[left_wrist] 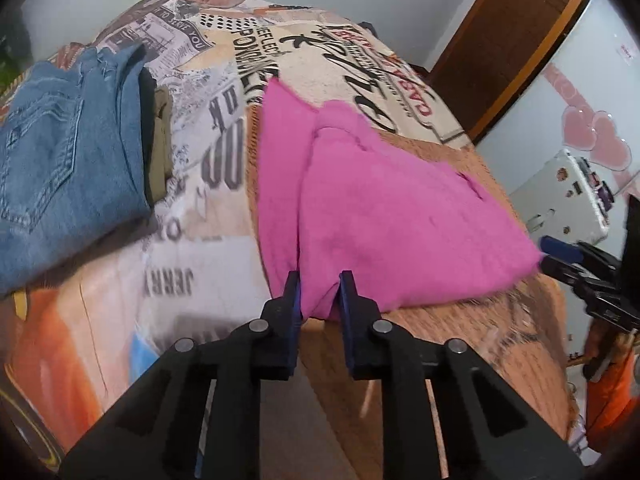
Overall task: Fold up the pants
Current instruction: 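Release the pants with the left tool and press the folded stack flat, then lower both tools onto the folded pink pants and close them on its edge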
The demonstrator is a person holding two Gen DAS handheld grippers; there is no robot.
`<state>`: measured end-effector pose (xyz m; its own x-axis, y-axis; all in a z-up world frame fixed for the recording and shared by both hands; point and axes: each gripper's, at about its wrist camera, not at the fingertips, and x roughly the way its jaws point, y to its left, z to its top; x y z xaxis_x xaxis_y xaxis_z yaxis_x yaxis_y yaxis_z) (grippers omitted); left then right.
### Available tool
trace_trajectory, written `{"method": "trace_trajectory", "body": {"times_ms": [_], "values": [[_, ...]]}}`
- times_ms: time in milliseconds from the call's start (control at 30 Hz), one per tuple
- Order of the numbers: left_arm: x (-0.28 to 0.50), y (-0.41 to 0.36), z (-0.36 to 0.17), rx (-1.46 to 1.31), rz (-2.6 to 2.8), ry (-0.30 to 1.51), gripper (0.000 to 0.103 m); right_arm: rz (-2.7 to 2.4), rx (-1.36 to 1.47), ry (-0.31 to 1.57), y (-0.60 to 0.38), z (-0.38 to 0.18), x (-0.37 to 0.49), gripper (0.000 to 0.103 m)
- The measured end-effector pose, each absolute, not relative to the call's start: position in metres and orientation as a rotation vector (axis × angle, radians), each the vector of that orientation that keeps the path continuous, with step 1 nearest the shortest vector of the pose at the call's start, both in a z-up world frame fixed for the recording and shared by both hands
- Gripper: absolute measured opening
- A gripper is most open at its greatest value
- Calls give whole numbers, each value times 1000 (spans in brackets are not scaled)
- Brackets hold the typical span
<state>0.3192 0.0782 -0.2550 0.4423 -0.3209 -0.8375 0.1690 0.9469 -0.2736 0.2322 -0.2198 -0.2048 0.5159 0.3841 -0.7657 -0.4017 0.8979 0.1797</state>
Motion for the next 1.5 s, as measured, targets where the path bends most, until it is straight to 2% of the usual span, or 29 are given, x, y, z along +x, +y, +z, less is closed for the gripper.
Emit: {"method": "trace_trajectory", "body": {"times_ms": [333, 400, 467, 567, 667, 867, 967, 1100, 1200, 1267, 1333, 1400, 1467, 1500], "values": [[281, 69, -241, -226, -342, 1060, 14, 449, 54, 949, -216, -229, 244, 38], [279, 72, -239, -215, -331, 1058, 13, 446, 67, 957, -218, -234, 249, 26], [277, 76, -238, -202, -306, 1058, 8, 444, 74, 962, -220, -237, 251, 22], [275, 87, -240, -204, -263, 1064, 6, 441, 60, 975, -218, -242, 252, 19], [271, 96, -241, -216, -242, 1077, 6, 427, 13, 985, -213, -244, 250, 19], [258, 98, -211, -143, -192, 992, 6, 408, -28, 941, -218, -218, 242, 21], [260, 95, -200, -109, -178, 969, 6, 400, -20, 907, -225, -201, 238, 28], [266, 87, -190, -81, -176, 942, 7, 393, -24, 861, -228, -181, 238, 31], [272, 81, -185, -52, -173, 923, 11, 389, -28, 837, -228, -170, 240, 39], [277, 77, -183, -50, -180, 917, 19, 395, -24, 823, -227, -166, 242, 42], [284, 75, -184, -49, -175, 916, 43, 399, -24, 817, -225, -164, 246, 45], [291, 73, -185, -48, -167, 903, 52, 410, -23, 821, -222, -166, 252, 47], [300, 71, -189, -52, -164, 917, 55, 415, -25, 833, -219, -170, 260, 48], [305, 71, -193, -63, -162, 928, 56, 416, -28, 844, -216, -173, 264, 54]]}}
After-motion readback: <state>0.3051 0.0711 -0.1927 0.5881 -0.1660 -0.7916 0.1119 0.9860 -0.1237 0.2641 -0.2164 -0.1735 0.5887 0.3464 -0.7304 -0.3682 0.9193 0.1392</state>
